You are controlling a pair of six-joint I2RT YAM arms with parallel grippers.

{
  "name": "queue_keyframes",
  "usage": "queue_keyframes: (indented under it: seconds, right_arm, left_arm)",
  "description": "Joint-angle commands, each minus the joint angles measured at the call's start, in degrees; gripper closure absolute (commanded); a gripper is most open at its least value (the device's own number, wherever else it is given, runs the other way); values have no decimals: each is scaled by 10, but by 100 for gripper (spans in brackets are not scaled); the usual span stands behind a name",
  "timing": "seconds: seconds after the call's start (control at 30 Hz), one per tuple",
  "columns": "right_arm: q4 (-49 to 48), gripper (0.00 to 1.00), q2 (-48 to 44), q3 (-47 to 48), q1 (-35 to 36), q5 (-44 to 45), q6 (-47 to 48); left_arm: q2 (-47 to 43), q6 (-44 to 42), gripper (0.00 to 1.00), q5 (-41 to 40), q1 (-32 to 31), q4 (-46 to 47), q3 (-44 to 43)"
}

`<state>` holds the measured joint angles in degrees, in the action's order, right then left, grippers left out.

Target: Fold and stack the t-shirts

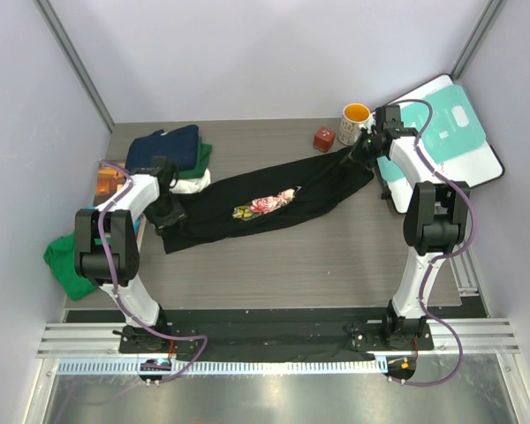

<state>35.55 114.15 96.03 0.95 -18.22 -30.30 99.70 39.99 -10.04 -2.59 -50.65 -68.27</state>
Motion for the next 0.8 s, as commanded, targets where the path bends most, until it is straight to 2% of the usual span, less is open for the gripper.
queue_keyframes:
  seconds: [0.0,0.27,0.37,0.47,0.5,0.57,0.77]
  right_arm:
    - [-9,99,1,4,-2,-10,1]
    - [-12,99,5,7,-2,-23,0]
    - [-11,99,1,5,-2,-26,2]
    - [-11,99,-8,0,-2,-28,5]
    - [-11,99,-9,-1,-2,-28,7]
    - [-10,99,-17,-8,-2,-31,6]
    - [-2,99,-76,-35,-2,-29,9]
  left_arm:
    - [-8,-9,45,-12,3,4,-27]
    - [8,-9,51,-18,3,29,-18]
    - [31,-11,58,-19,3,40,-20]
    - [38,-14,77,-19,3,49,-18]
    - [37,-15,90,-18,3,52,-19]
    - [33,-17,100,-16,3,51,-20]
    - [3,-29,100,-31,3,28,-30]
